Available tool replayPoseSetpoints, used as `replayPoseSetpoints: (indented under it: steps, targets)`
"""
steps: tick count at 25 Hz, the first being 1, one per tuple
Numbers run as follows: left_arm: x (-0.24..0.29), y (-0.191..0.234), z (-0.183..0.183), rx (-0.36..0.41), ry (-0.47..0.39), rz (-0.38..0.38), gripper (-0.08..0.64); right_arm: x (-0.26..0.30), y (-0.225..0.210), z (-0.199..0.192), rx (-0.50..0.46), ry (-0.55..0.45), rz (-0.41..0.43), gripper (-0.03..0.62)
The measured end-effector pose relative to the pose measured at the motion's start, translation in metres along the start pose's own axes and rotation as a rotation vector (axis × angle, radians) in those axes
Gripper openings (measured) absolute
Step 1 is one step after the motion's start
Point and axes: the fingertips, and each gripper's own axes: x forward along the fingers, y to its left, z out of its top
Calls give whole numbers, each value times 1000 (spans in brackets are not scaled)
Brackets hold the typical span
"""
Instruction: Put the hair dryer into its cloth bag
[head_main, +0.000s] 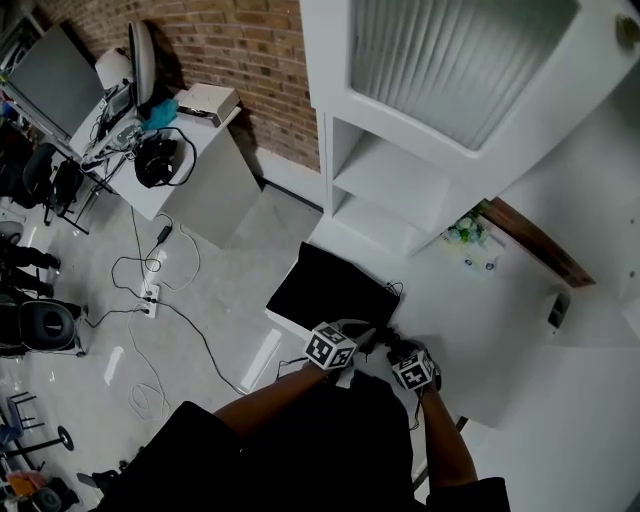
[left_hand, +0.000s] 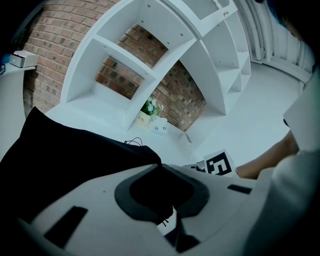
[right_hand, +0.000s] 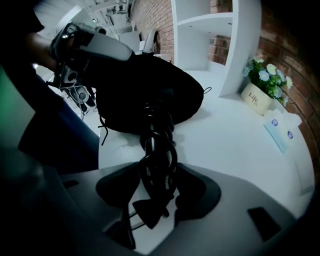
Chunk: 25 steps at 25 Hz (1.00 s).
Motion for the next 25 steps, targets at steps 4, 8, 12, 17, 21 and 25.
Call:
replayPoseSetpoints:
  steps: [4,8,12,17,21,25]
  targets:
    - [-1,0,2,-2,-9,1,34,-12,-6,16,-37,-73,-35,227]
    - [-3,0,2,-3,-14,-8,34,-21,-12,47,-54,-139,-36,224]
    - [0,-7,10,-16,-44,-27,34,-16,-14,79,-84,-168,-16,222]
    - [-3,-8,23,-54,-81,-22,34,0,-6,114,-103,-191,18,222]
    - [-9,0,26,-70,-97,5,34,20,-1,120,-103,-177,48,227]
    - [-17,13,28,-97,-113,43,34,31,-2,115,-102,-154,55,233]
